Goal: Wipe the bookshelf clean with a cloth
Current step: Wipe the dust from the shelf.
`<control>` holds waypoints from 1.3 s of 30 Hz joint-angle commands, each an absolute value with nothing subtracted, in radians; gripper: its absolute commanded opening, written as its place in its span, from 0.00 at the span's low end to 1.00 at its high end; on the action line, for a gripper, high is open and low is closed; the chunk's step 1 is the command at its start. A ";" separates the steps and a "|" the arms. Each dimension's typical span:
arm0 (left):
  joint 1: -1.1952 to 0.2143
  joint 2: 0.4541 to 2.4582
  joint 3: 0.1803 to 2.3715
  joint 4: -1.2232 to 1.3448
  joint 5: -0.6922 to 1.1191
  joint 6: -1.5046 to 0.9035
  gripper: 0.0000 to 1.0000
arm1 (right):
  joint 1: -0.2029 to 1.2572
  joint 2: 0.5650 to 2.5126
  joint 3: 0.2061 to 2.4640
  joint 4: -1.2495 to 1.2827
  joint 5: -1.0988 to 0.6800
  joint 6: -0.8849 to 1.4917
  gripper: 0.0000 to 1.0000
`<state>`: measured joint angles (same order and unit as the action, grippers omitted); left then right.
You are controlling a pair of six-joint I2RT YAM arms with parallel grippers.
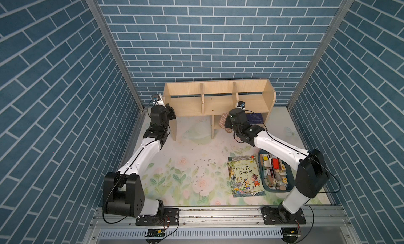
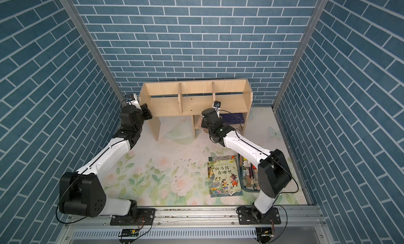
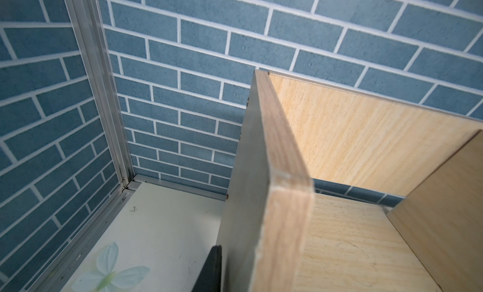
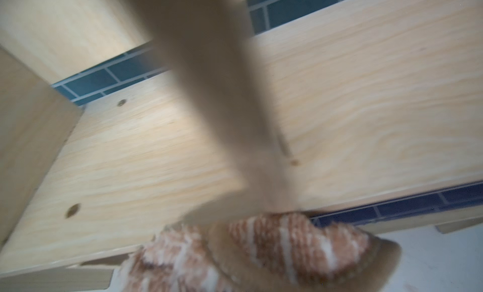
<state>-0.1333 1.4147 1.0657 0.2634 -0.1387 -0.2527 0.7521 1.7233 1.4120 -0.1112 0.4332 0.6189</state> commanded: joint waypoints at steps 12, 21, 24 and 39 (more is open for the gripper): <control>-0.146 1.425 1.055 0.303 -0.057 -0.347 0.00 | 0.460 1.343 1.008 -0.082 0.408 0.556 0.00; -0.152 1.438 1.048 0.324 0.001 -0.338 0.00 | 0.294 1.291 1.011 -0.142 0.328 0.492 0.00; -0.152 1.445 1.052 0.325 0.023 -0.338 0.00 | 0.373 1.304 1.018 -0.108 0.323 0.505 0.00; -0.155 1.446 1.051 0.336 0.067 -0.338 0.00 | 0.817 1.690 1.418 -0.035 0.396 0.528 0.00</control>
<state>-0.1265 1.4326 1.0645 0.2977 -0.0879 -0.2283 0.7841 1.6299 1.3380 -0.0715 0.3889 0.5343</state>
